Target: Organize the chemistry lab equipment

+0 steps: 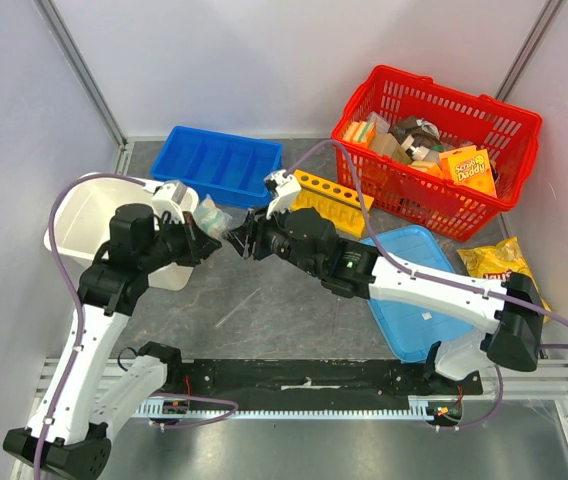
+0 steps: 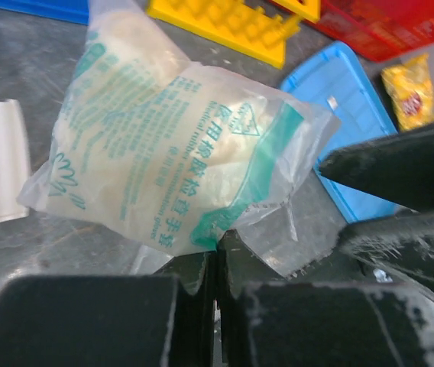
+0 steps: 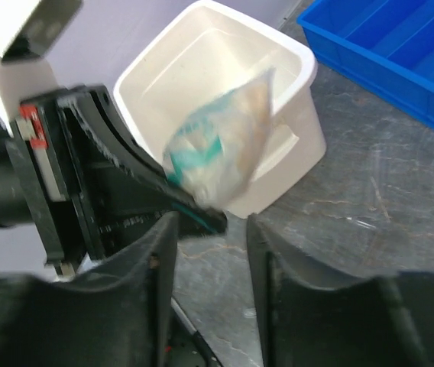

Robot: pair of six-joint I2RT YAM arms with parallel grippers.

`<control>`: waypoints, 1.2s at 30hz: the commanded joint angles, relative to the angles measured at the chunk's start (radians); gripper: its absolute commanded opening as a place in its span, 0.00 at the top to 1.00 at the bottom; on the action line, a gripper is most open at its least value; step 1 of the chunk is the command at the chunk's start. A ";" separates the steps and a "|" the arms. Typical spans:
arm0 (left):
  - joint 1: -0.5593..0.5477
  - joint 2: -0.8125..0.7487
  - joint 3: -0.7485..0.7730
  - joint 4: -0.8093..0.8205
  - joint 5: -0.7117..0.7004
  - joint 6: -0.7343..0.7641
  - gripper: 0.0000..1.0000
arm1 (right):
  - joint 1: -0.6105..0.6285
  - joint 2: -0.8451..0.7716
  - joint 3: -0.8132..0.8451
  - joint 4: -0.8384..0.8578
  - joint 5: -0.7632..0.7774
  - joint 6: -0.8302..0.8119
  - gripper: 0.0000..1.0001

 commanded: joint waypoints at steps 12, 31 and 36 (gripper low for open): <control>0.086 0.221 0.148 -0.014 -0.877 -0.043 0.98 | -0.003 -0.204 -0.211 -0.015 0.128 -0.058 0.02; 0.401 0.484 0.257 -0.035 -0.693 -0.069 0.13 | -0.009 -0.262 -0.261 -0.216 0.221 -0.107 0.02; 0.356 0.404 0.274 -0.046 -0.503 0.014 0.18 | -0.009 -0.228 -0.288 -0.242 0.267 -0.109 0.04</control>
